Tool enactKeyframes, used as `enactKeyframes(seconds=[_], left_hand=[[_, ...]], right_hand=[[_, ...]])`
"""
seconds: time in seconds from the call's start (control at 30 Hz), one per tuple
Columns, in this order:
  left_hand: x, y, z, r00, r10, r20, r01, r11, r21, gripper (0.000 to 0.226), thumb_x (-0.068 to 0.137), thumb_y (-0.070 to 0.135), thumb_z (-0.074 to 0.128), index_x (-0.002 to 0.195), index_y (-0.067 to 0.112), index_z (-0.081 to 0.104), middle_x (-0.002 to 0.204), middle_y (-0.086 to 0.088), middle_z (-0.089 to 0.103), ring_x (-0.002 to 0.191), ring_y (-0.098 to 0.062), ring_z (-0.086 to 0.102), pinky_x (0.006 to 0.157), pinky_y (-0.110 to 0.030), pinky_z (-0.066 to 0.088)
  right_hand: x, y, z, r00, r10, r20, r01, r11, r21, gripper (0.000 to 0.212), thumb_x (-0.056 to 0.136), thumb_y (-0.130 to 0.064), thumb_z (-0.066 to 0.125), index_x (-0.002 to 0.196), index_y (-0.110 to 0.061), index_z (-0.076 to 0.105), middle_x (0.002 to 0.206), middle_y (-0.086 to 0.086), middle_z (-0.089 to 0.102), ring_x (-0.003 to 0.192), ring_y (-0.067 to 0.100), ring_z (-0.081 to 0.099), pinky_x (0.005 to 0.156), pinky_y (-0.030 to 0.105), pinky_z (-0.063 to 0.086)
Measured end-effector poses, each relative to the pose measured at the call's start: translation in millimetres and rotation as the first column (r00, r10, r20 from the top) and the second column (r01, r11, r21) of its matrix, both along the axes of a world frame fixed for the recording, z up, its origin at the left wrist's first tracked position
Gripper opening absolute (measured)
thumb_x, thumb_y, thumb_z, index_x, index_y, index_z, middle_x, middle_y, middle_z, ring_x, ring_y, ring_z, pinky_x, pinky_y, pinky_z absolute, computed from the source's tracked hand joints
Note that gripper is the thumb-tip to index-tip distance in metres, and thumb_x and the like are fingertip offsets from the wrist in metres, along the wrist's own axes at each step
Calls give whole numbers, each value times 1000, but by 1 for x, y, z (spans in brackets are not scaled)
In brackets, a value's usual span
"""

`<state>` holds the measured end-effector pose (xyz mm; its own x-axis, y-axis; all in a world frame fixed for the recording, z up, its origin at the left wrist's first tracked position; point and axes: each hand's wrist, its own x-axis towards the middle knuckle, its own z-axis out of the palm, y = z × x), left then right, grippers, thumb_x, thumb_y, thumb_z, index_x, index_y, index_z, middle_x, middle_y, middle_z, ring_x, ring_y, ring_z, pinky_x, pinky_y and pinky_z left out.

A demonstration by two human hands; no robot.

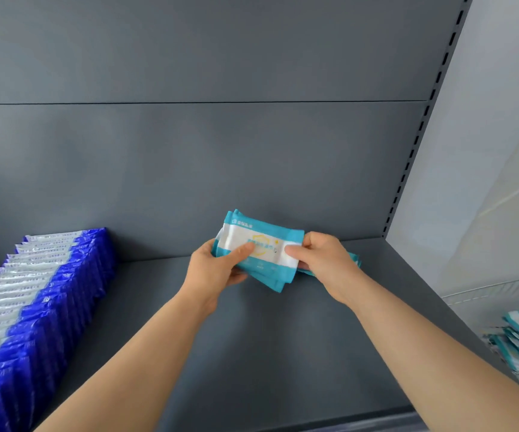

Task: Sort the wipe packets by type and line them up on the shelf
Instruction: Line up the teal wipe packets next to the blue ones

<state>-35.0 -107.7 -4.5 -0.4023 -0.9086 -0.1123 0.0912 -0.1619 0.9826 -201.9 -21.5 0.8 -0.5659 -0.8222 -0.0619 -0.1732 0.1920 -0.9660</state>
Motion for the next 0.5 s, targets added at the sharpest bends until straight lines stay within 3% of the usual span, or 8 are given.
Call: enactKeyframes(seconds=[0.07,0.13,0.2,0.27,0.33,0.43,0.5], left_hand=[[6,-10,-4,999,42,34,-42,999,-16,33,79,13,77,108,7,62,100,-10,72,81,-17,71,59,-23,57],[13,-22,-9,998,51,34,-51,999,9,34,81,8,74,111,3,60,105,-13,71,88,-21,71,65,-28,60],[19,-31,-13,999,29,29,-30,998,57,35,84,3,70,116,3,56,109,-12,69,95,-24,70,72,-33,60],[20,-39,-15,998,-12,65,9,998,57,32,87,1,64,117,5,54,111,-10,68,98,-25,68,76,-34,57],[18,-46,-18,982,-56,178,59,998,-9,31,88,2,63,117,8,55,110,-7,69,98,-22,68,79,-34,56],[12,-54,-22,912,-53,407,138,974,-181,28,84,11,69,110,16,58,107,1,70,97,-17,67,90,-39,53],[4,-56,-24,871,7,491,146,951,-271,30,83,18,72,109,19,57,106,4,68,97,-16,65,90,-37,51]], right_hand=[[-19,8,6,976,-19,-216,30,998,51,19,87,-24,62,105,-19,67,108,-1,69,101,18,64,83,30,52],[-42,14,9,884,-25,-467,127,974,188,35,90,-25,59,124,-20,58,126,0,60,111,18,58,86,29,47],[-56,20,9,808,87,-583,181,905,386,52,88,-30,62,136,-16,46,134,5,52,118,22,51,94,33,45],[-62,21,6,831,163,-532,148,857,494,61,85,-34,66,137,-11,43,133,7,51,114,23,53,93,35,47],[-65,21,6,872,168,-459,99,859,503,55,82,-33,70,127,-8,51,123,6,58,105,22,59,87,33,49],[-72,23,10,924,141,-356,29,902,432,34,77,-23,77,102,-5,64,99,6,70,79,18,64,64,27,46],[-79,27,13,945,78,-317,32,945,327,25,75,-15,78,96,-7,67,92,6,70,72,15,61,60,25,43]])
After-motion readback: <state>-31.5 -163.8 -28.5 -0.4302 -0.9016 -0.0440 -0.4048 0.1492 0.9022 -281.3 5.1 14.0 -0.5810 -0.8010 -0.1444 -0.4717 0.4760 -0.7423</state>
